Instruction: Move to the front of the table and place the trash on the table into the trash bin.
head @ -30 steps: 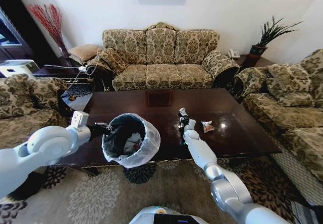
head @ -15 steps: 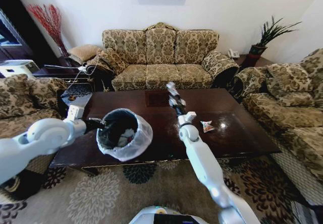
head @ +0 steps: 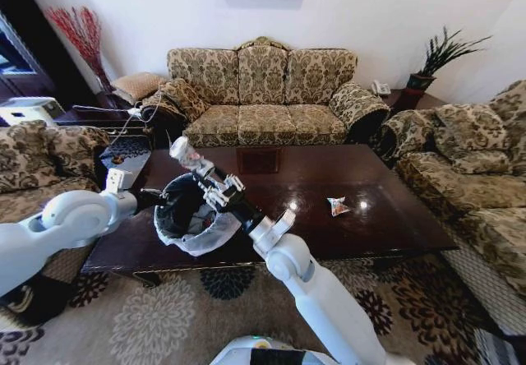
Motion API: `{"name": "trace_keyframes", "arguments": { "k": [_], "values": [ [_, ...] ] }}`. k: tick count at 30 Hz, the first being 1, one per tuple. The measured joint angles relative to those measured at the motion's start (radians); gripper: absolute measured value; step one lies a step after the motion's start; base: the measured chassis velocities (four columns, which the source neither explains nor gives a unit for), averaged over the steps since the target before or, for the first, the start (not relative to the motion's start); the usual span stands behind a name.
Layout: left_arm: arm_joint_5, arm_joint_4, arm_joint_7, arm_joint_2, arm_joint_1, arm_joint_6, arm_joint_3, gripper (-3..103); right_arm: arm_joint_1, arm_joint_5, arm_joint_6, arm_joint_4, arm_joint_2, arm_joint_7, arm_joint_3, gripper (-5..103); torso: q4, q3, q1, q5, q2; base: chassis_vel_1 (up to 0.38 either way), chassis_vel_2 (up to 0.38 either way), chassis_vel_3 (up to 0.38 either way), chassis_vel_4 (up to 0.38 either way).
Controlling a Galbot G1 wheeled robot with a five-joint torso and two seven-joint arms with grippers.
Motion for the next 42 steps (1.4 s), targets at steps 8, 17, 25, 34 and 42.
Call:
{"name": "trace_keyframes", "arguments": {
  "k": [8, 17, 25, 34, 42],
  "values": [
    [-0.004, -0.018, -0.006, -0.003, 0.000, 0.001, 0.000, 0, 0.002, -0.014, 0.044, -0.048, 0.010, -0.053, -0.006, 54, 0.0000, 0.000, 0.000, 0.0000, 0.000, 0.000, 0.000, 0.000, 0.000],
    [-0.015, -0.023, -0.007, 0.002, -0.004, 0.001, -0.004, 0, 0.005, -0.022, 0.062, -0.057, 0.005, -0.065, 0.003, 86, 0.0000, 0.000, 0.000, 0.0000, 0.000, 0.000, 0.000, 0.000, 0.000],
    [-0.015, -0.021, -0.027, -0.023, -0.002, 0.022, -0.007, 0, 0.030, 0.001, 0.079, -0.005, 0.009, 0.011, 0.179, 100, 0.0004, 0.000, 0.000, 0.0000, 0.000, 0.000, 0.000, 0.000, 0.000],
    [-0.011, -0.020, -0.029, -0.020, -0.005, 0.026, -0.006, 0, -0.139, 0.016, -0.056, -0.132, -0.078, 0.162, 0.440, 100, -0.0003, 0.000, 0.000, 0.0005, 0.000, 0.000, 0.000, 0.000, 0.000],
    [-0.012, -0.045, -0.039, -0.045, -0.006, 0.027, -0.006, 0, -0.121, -0.034, -0.067, -0.361, -0.078, 0.215, 0.537, 100, 0.0002, 0.000, 0.000, 0.0002, 0.000, -0.019, -0.024, 0.026, 0.029]
  ]
}}
